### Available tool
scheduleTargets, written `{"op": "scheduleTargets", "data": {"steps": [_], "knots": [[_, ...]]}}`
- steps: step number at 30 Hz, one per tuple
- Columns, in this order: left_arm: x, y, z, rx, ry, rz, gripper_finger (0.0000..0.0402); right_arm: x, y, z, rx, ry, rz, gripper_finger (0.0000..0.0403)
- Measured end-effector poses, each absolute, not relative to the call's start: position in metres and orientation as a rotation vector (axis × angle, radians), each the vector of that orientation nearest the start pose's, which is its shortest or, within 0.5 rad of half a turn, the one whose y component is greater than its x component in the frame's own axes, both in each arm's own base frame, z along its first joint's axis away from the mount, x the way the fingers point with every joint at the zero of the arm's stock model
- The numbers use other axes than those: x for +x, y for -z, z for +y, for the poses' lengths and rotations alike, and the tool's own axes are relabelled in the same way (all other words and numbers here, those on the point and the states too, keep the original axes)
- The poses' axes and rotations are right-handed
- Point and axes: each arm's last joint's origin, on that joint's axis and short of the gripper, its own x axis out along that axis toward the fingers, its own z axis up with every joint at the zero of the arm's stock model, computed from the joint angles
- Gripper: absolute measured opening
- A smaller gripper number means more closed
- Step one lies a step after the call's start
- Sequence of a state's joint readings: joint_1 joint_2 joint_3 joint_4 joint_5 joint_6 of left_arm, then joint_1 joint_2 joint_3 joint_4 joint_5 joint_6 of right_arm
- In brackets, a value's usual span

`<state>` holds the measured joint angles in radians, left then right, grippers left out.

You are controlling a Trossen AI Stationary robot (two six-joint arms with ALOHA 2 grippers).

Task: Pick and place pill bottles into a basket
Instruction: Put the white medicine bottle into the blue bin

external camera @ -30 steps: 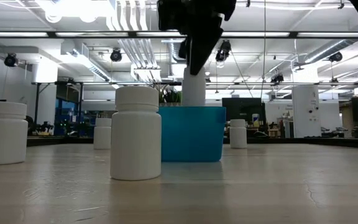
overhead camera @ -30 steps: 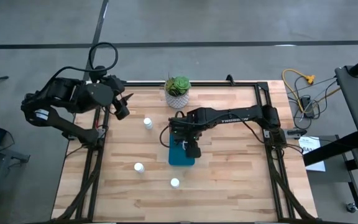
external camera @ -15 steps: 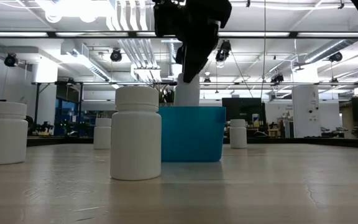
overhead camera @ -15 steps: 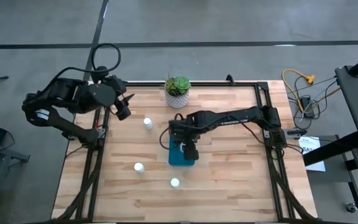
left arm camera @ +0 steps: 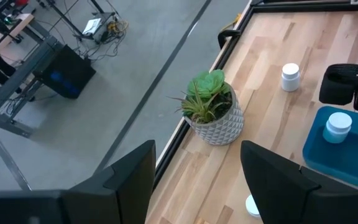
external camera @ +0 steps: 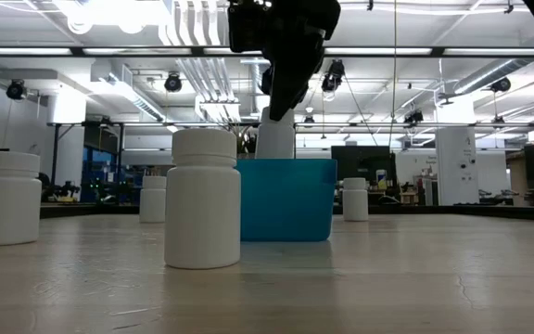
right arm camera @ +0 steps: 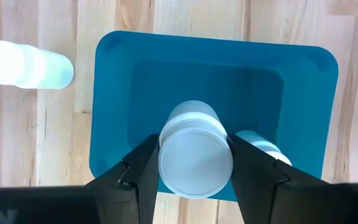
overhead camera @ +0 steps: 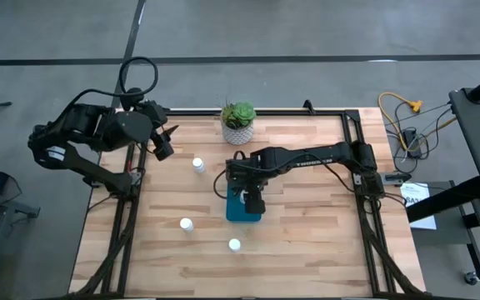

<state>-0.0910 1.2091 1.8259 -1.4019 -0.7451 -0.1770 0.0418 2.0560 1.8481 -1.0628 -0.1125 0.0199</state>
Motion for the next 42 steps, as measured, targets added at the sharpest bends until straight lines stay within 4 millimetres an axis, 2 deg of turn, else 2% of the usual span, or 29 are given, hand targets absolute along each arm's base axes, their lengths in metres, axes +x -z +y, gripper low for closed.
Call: {"op": "scheduleTargets", "data": {"steps": [11,18,42], "knots": [[0.157,-0.478,0.005,0.158,-0.674,0.670,0.0219,0.423,-0.249,0.015,0.049,-0.125,1.282,0.0149],[0.155,-0.479,0.005,0.156,-0.674,0.667,0.0219,0.420,-0.238,0.020,0.049,-0.127,1.321,0.0149],[0.159,-0.478,0.005,0.158,-0.673,0.672,0.0219,0.412,-0.201,0.016,0.043,-0.115,1.377,0.0149]]}}
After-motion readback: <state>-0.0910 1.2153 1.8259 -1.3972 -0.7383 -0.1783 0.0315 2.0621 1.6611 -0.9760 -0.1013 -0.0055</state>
